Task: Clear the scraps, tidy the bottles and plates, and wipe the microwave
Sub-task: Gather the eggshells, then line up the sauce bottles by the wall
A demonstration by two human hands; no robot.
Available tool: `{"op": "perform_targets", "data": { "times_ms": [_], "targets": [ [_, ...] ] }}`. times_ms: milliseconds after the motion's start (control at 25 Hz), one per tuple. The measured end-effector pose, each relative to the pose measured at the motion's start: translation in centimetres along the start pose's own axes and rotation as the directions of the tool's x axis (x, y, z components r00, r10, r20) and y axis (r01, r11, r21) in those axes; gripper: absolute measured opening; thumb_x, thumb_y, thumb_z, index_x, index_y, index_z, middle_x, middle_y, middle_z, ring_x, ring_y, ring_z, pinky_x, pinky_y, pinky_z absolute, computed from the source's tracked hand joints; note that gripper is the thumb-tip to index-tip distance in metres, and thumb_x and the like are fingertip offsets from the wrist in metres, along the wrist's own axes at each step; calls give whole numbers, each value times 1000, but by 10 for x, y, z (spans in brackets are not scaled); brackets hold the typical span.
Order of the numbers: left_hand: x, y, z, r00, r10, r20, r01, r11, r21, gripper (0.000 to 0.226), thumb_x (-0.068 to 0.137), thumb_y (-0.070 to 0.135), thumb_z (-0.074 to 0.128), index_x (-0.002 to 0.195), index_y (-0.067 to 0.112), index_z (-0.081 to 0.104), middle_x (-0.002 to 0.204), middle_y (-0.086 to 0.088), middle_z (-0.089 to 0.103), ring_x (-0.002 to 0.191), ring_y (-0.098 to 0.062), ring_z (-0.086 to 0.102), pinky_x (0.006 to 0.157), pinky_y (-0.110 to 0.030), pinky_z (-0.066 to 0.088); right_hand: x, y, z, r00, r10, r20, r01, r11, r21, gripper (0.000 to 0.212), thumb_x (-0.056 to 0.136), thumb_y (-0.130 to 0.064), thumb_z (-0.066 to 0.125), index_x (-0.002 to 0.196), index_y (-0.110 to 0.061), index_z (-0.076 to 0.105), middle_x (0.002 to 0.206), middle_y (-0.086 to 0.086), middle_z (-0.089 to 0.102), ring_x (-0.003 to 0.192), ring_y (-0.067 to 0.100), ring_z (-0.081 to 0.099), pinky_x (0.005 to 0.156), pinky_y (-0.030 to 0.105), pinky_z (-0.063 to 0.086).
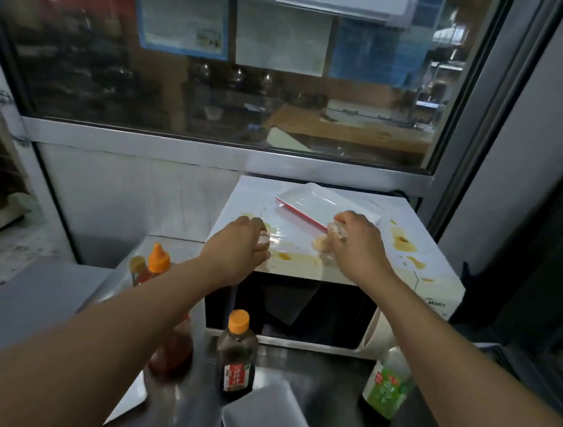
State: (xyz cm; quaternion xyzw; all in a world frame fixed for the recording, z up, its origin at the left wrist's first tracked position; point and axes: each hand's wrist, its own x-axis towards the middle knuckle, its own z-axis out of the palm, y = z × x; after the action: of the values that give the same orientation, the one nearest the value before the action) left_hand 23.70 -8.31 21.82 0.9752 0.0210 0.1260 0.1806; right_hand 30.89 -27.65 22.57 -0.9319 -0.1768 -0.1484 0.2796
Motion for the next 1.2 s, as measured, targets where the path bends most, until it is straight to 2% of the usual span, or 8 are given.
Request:
{"op": "perform_targets", "data": {
  "times_ms": [160, 320, 520, 640, 800, 920, 1120, 1200],
  "targets": [
    [19, 6, 9, 999, -42, 2, 42, 999, 11, 39, 90, 32, 58, 123, 14, 49, 117, -8, 53, 104, -25, 54, 78, -32, 43, 27, 11, 17, 995, -78, 65, 78, 997, 9, 28, 91, -15, 51, 117, -5, 54, 119, 13, 56, 110, 29, 49, 85, 33, 37],
    [27, 9, 13, 998, -62, 2, 62, 998, 28, 37, 91, 32, 57, 121, 13, 50, 116, -8, 53, 102, -25, 54, 78, -33, 45, 30, 22, 32, 978, -141, 151, 136, 990, 42, 30, 90, -17, 53, 119, -9, 54, 118, 9, 56, 109, 27, 49, 86, 32, 38],
    [27, 13, 14, 998, -56, -3, 56, 998, 35, 35, 91, 32, 56, 120, 13, 50, 115, -8, 54, 100, -25, 54, 79, -34, 46, 26, 26, 35, 973, -161, 164, 150, 986, 80, 27, 91, -19, 55, 115, -8, 55, 114, 7, 57, 105, 25, 52, 86, 33, 42],
    [25, 13, 12, 998, -57, -8, 57, 998, 40, 36, 91, 32, 56, 121, 13, 50, 115, -7, 53, 99, -24, 54, 75, -30, 43, 23, 24, 36, 965, -175, 194, 166, 984, 64, 25, 93, -19, 52, 115, -7, 53, 116, 8, 55, 105, 25, 51, 87, 37, 45],
    [22, 13, 11, 998, -56, -5, 57, 998, 36, 37, 91, 33, 56, 122, 13, 49, 115, -7, 53, 101, -23, 54, 77, -30, 44, 20, 24, 40, 957, -191, 219, 199, 980, -13, 27, 96, -19, 47, 121, -8, 50, 122, 8, 50, 112, 24, 44, 86, 33, 41],
    [18, 13, 12, 998, -57, -3, 57, 998, 36, 38, 91, 33, 56, 123, 14, 49, 116, -6, 53, 102, -24, 54, 81, -34, 46, 18, 24, 43, 956, -201, 213, 219, 974, -65, 28, 98, -19, 43, 123, -10, 47, 125, 7, 49, 114, 23, 41, 79, 28, 37],
    [14, 12, 14, 998, -59, -3, 60, 997, 50, 37, 92, 32, 54, 123, 14, 49, 116, -7, 53, 102, -24, 53, 82, -34, 46, 15, 25, 45, 952, -202, 229, 219, 974, -53, 34, 97, -19, 46, 130, -10, 43, 130, 8, 46, 119, 24, 37, 85, 30, 37],
    [15, 11, 14, 998, -59, -1, 59, 997, 54, 37, 93, 33, 54, 124, 13, 48, 117, -7, 53, 103, -24, 53, 82, -34, 46, 16, 26, 45, 954, -202, 222, 219, 974, -58, 34, 96, -15, 47, 130, -11, 43, 130, 8, 46, 118, 23, 38, 82, 28, 36]
  ]
}}
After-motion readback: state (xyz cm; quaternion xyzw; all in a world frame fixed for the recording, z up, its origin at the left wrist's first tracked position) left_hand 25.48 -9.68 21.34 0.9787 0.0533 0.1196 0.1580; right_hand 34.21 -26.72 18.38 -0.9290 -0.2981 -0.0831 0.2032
